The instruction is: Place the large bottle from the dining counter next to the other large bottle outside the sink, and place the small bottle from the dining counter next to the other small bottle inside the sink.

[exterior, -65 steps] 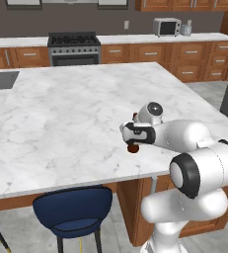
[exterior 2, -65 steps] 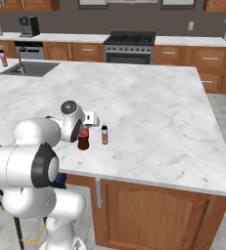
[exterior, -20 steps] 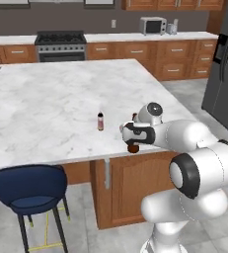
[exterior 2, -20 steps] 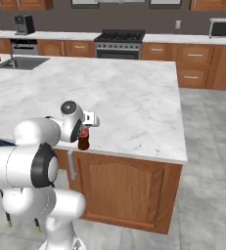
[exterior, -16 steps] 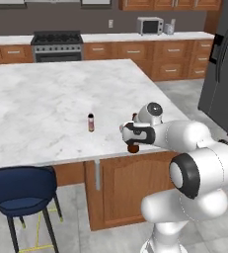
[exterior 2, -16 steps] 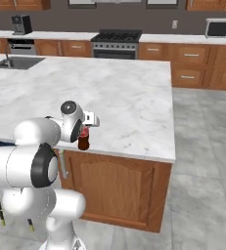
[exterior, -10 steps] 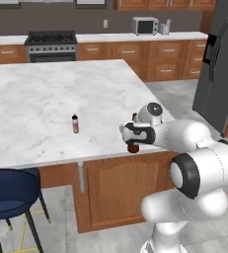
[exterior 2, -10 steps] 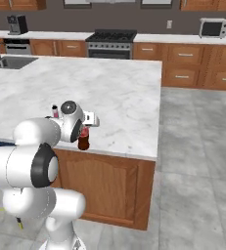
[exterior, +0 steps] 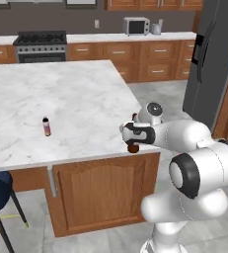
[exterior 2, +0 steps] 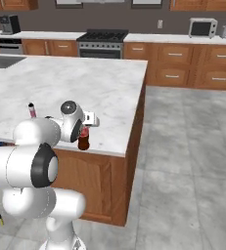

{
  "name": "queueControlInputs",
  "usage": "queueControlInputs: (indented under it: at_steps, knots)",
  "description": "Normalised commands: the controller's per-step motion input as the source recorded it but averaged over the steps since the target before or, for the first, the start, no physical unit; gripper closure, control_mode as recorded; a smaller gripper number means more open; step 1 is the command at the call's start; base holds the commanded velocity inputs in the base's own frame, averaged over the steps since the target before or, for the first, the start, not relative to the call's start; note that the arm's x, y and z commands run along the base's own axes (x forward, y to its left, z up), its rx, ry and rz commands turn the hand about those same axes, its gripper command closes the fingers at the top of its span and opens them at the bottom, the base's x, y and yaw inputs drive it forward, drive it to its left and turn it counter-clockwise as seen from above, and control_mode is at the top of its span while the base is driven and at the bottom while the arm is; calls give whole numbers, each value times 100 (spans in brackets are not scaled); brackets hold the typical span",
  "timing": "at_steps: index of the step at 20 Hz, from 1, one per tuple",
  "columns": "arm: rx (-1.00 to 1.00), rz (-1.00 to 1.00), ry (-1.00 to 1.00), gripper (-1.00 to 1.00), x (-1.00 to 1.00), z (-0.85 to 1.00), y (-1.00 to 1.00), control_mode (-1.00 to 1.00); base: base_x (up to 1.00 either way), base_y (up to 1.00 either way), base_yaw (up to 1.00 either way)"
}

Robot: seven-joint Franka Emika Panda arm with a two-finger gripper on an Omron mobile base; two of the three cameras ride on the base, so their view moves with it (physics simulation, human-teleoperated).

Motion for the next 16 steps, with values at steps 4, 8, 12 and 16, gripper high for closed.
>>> queueControlInputs:
  at_steps: [4, 8, 12, 16]
  knots:
    - [0, 0, 0, 100, 0, 0, 0, 100, 0, -66, 0]
    - [0, 0, 0, 100, 0, 0, 0, 100, 0, -66, 0]
    - [0, 0, 0, 100, 0, 0, 0, 100, 0, -67, 0]
    - [0, 0, 0, 100, 0, 0, 0, 100, 0, -68, 0]
